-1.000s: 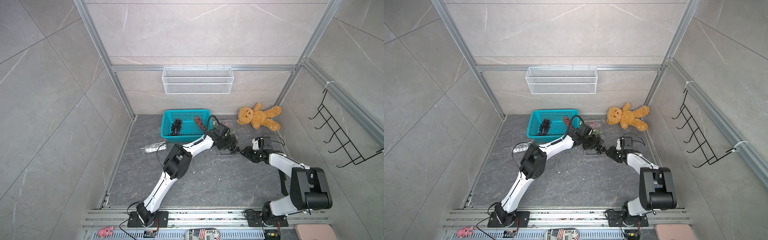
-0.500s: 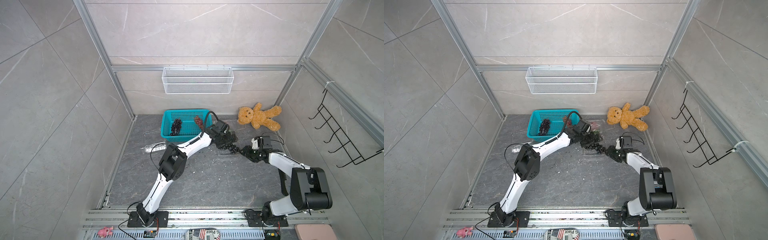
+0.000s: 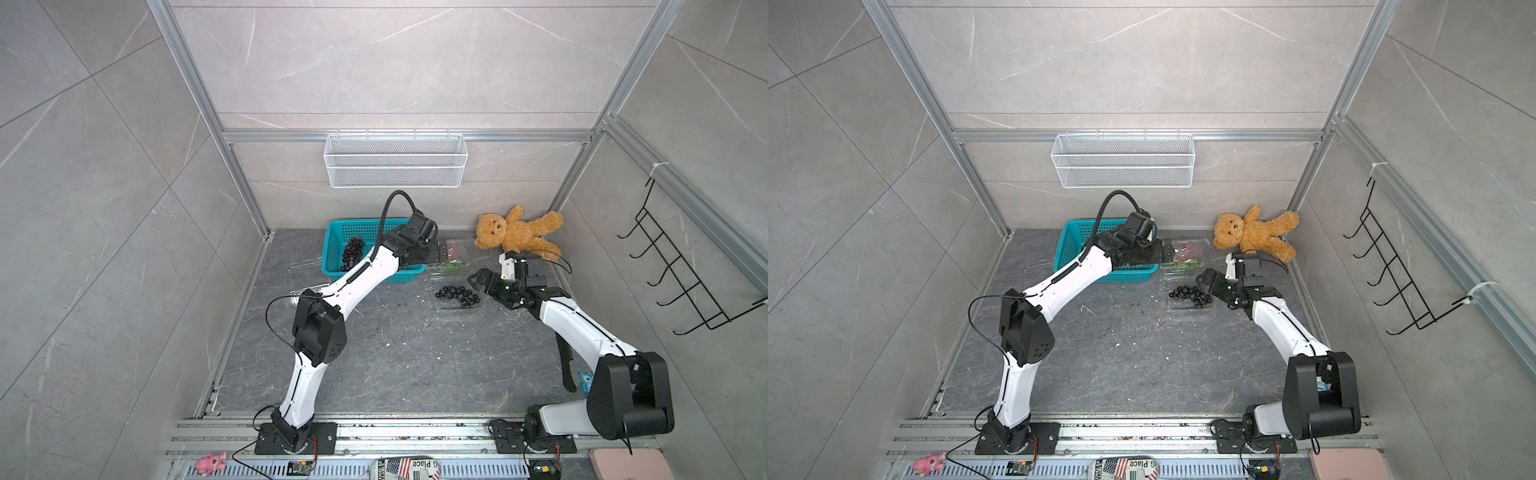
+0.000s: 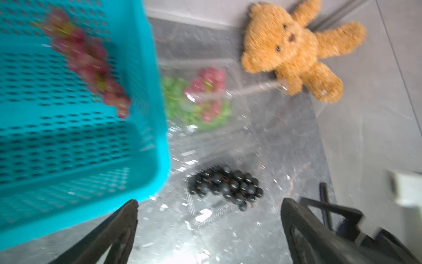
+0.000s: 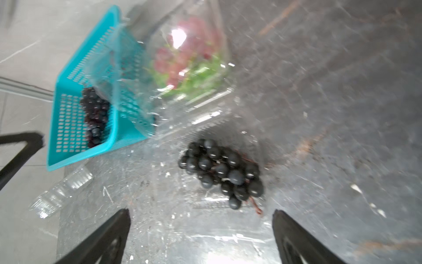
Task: Pack grapes into containers
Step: Place the grape into the packing box, then pick up the grape from the basket.
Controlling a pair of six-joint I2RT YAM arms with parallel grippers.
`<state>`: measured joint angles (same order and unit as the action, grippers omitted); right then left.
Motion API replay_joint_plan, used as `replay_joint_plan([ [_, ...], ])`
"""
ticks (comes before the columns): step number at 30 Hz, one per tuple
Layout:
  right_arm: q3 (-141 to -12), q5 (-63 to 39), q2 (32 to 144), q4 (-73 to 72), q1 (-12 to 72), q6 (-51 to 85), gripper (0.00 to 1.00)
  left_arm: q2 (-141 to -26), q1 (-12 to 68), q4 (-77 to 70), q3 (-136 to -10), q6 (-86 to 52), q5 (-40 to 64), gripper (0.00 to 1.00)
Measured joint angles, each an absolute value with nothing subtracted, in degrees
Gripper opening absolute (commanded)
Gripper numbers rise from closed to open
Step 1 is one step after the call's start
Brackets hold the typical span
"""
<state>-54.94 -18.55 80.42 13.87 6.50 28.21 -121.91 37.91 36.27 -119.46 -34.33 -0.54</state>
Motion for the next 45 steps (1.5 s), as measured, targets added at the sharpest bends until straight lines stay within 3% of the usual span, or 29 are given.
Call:
replay_joint_plan([
  [9,-61.6,-14.9,81.3,12.6,16.6,26.3,1.0,-130.8,21.4,36.3,-126.2,-34.0,2.9,0.96],
  [17,-65.7,-13.0,85.9,10.8,18.9,25.9,0.99,-143.6,21.6,35.6,-135.2,-35.7,5.8,0.91],
  [29,-65.8,-12.8,90.4,9.2,19.6,25.9,0.99,-152.8,22.2,31.3,-141.5,-41.2,9.5,0.88],
  [35,-65.8,-12.8,91.0,8.3,19.7,25.9,0.99,-156.9,22.2,28.3,-145.3,-44.7,10.5,0.74],
  [42,-65.8,-12.8,91.1,7.2,19.7,25.9,0.99,-158.4,22.4,24.3,-145.5,-48.7,12.6,0.44],
  [45,-65.8,-12.8,91.1,7.0,19.7,25.9,1.0,-158.7,22.5,22.3,-145.3,-49.8,13.7,0.38],
])
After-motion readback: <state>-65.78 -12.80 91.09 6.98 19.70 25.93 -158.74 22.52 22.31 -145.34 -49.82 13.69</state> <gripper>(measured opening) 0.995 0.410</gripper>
